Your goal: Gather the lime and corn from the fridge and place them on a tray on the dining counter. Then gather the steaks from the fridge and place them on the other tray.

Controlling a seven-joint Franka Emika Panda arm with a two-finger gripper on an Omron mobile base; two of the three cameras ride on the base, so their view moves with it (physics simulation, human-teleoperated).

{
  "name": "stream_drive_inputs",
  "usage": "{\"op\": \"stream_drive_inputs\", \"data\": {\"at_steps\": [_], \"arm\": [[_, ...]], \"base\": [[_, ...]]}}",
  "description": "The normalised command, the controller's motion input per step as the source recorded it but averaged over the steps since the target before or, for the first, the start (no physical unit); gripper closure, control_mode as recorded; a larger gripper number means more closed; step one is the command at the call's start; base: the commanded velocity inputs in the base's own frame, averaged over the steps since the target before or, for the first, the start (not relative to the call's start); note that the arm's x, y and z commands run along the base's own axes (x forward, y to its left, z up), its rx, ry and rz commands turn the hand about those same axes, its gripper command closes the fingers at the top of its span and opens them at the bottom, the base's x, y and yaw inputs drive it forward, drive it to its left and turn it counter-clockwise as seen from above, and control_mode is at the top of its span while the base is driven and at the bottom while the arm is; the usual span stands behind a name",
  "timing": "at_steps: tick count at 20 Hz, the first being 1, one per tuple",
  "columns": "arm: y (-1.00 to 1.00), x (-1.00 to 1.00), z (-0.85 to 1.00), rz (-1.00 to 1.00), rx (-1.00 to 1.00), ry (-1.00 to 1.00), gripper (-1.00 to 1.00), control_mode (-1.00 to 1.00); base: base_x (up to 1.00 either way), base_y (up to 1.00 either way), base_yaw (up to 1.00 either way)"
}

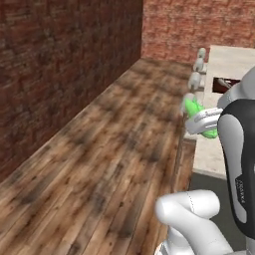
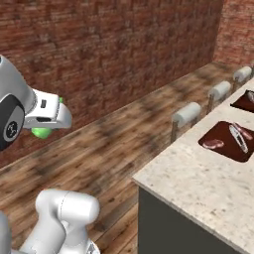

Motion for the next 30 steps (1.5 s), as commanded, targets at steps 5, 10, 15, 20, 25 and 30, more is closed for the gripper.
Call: {"op": "stream_drive_inputs", "data": {"at_steps": [5,10,15,20,25,30], "arm": [[0.00,0.00,0.00,0.00,0.00,0.00,1.00,1.00],[0.00,0.00,0.00,0.00,0.00,0.00,1.00,1.00],[0.00,0.00,0.00,0.00,0.00,0.00,1.00,1.00],[0.00,0.00,0.00,0.00,0.00,0.00,1.00,1.00],[0.00,0.00,0.00,0.00,0.00,0.00,1.00,1.00],[0.00,0.00,0.00,0.00,0.00,0.00,1.00,1.00]], "base": [[0.91,0.74,-0.40],[0.90,0.68,-0.41],[0.85,0.70,-0.42],[0.79,0.64,-0.42],[0.80,0.60,-0.42],[0.80,0.56,-0.42]]}}
